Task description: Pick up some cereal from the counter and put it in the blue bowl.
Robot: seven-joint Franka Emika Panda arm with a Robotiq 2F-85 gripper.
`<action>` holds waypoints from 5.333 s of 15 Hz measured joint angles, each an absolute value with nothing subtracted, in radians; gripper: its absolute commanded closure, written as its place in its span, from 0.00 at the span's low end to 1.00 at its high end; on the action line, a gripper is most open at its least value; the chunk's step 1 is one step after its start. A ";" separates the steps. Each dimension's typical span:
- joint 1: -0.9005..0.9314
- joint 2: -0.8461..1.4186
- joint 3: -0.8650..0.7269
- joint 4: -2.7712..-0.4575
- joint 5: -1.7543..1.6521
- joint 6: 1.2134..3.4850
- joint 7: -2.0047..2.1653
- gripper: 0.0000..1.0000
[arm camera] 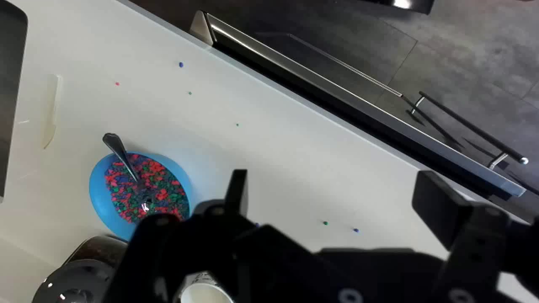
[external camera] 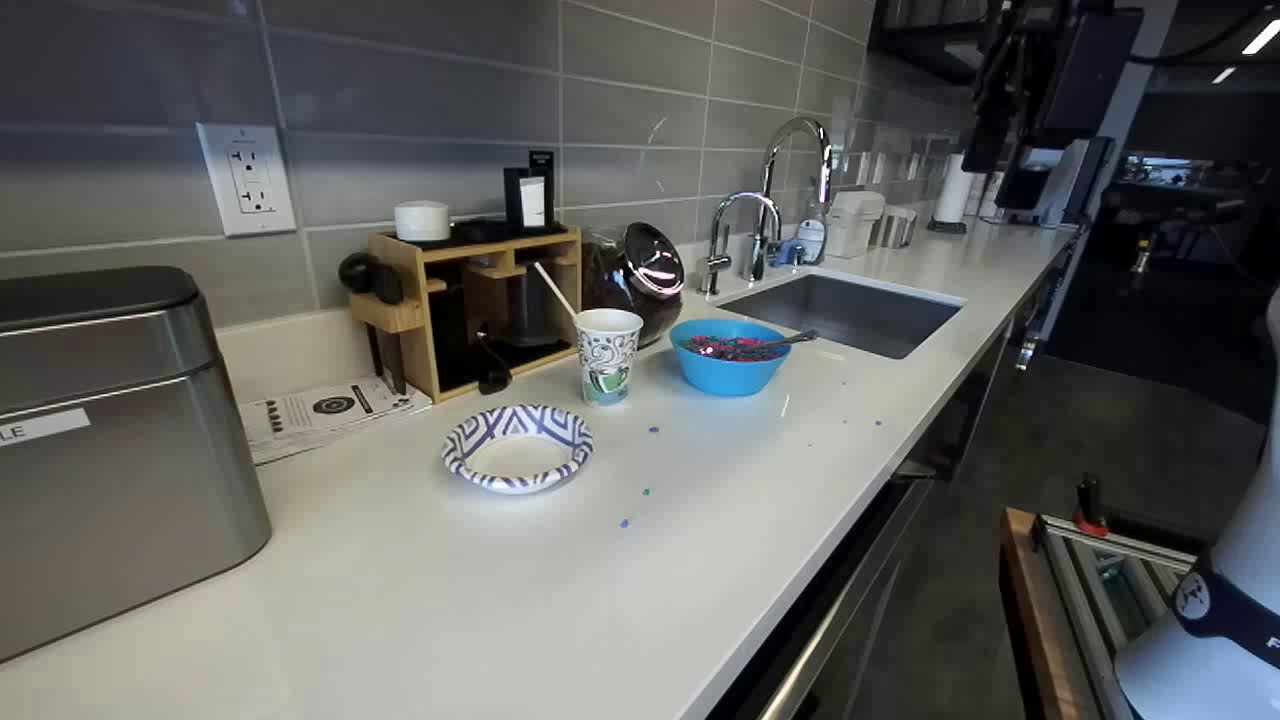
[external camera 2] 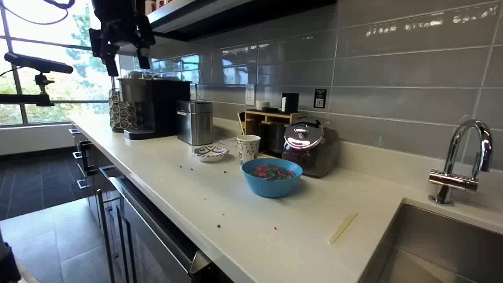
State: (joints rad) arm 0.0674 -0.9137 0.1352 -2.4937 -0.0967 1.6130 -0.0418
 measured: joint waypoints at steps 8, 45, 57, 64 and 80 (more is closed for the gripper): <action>0.068 -0.914 0.135 -2.493 -0.097 1.613 -0.041 0.00; 0.045 -0.156 0.184 -2.470 0.114 2.365 0.488 0.00; 0.090 0.052 0.174 -2.395 -0.044 2.459 0.611 0.43; 0.114 0.095 0.148 -2.376 -0.070 2.501 0.635 0.54; 0.146 0.134 0.117 -2.354 -0.085 2.512 0.649 1.00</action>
State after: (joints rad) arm 0.1463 0.1341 0.1174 -2.3545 -0.0849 2.5123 0.6495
